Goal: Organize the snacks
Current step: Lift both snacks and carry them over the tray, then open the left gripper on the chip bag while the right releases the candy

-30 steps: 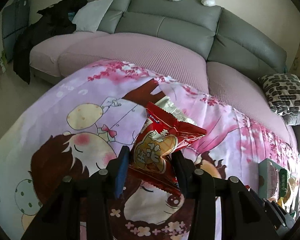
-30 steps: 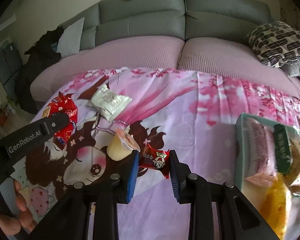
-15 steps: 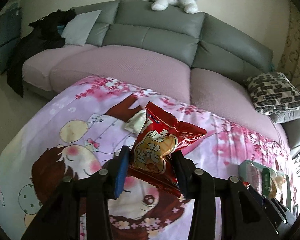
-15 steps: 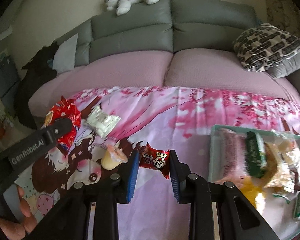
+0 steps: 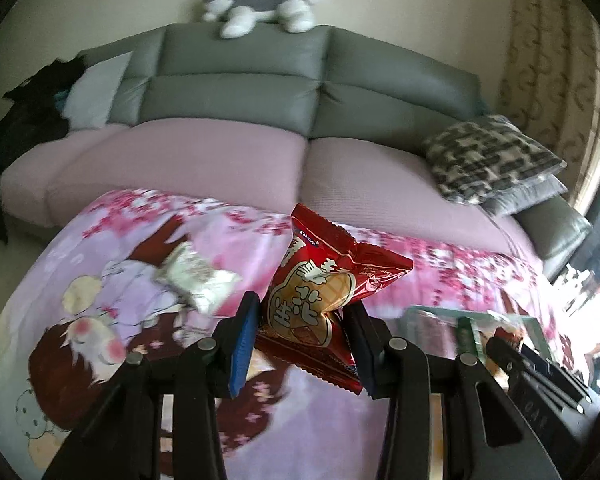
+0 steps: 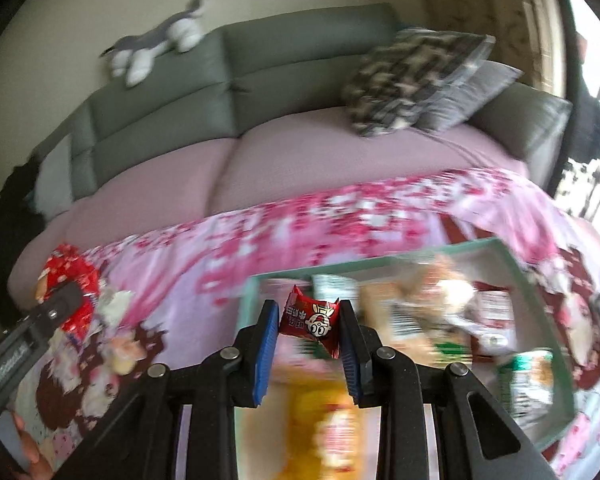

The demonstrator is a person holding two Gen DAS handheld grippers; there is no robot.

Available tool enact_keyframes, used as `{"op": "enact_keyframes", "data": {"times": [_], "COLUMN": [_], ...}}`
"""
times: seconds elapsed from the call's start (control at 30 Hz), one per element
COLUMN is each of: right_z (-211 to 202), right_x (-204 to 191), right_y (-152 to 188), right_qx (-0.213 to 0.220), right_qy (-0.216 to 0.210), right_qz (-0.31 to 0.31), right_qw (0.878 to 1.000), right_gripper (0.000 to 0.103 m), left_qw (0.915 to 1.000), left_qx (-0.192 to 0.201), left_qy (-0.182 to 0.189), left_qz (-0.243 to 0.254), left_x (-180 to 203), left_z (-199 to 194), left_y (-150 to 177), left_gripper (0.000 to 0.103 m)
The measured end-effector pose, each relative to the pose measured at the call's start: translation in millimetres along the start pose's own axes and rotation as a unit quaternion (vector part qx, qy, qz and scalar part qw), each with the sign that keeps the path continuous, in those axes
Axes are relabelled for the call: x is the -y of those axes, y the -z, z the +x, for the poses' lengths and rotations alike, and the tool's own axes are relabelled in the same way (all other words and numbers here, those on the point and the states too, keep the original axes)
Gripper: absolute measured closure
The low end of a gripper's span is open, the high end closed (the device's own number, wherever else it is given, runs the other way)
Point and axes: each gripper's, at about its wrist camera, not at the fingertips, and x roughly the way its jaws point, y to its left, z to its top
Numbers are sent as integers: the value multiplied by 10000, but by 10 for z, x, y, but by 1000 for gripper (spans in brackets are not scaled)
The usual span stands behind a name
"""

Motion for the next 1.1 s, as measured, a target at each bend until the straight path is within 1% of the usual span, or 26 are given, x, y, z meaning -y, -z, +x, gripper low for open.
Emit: {"op": "enact_keyframes", "data": {"times": [0.1, 0.23, 0.43, 0.57, 0.7, 0.93, 1.03, 1.1], "right_z": [-63, -131, -134, -157, -74, 38, 57, 57], "right_x": [262, 640, 997, 1084, 1115, 1176, 1186, 1191], "right_y": [-31, -36, -13, 6, 44, 110, 120, 122], "right_qx": [7, -135, -338, -364, -542, -812, -866, -879], "right_qy": [317, 554, 754, 767, 760, 824, 845, 859], "right_qz": [207, 713, 1028, 1119, 1142, 1176, 1154, 1165], "right_qw": [9993, 9958, 9913, 9901, 9891, 9863, 9859, 9856], "right_gripper": [72, 72, 72, 72, 72, 71, 71, 69], "left_qw": [9995, 9971, 9901, 9836, 9784, 9750, 9735, 9720], "left_qx": [-7, -88, -301, -488, -597, -715, -719, -744], "left_qy": [187, 478, 849, 1029, 1112, 1104, 1141, 1195], "left_qz": [246, 579, 1076, 1399, 1638, 1793, 1845, 1881], "left_x": [239, 578, 1081, 1382, 1577, 1694, 1747, 1783], "left_z": [-4, 10, 61, 110, 137, 193, 195, 194], "left_y": [18, 72, 209, 337, 436, 514, 538, 562], "left_gripper": [58, 58, 58, 58, 58, 58, 58, 58]}}
